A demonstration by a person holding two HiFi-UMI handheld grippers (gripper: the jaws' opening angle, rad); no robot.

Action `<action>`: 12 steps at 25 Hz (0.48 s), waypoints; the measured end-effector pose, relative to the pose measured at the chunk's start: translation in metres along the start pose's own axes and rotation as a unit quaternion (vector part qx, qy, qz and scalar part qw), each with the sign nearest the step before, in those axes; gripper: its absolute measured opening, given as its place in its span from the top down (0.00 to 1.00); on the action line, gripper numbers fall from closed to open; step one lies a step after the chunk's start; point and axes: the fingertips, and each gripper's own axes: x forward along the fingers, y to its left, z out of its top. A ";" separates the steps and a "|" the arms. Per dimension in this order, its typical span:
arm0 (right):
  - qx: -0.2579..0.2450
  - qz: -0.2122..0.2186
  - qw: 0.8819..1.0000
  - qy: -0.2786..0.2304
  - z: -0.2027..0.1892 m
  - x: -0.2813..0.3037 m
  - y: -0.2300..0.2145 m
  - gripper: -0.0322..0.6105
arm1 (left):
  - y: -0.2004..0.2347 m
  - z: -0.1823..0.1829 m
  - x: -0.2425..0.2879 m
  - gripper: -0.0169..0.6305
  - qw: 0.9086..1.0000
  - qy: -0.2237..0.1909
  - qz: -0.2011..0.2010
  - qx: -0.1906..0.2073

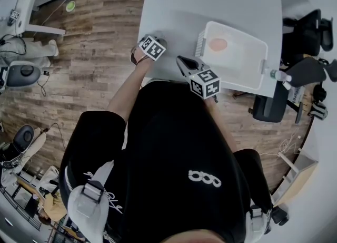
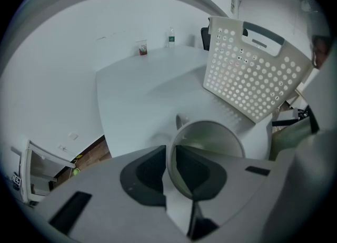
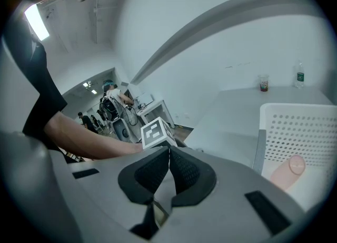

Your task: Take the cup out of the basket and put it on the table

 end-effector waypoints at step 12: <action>0.016 -0.008 0.999 -0.041 0.008 -0.025 -0.001 0.91 | 0.009 0.032 -0.090 0.89 0.991 -0.122 0.039 -0.044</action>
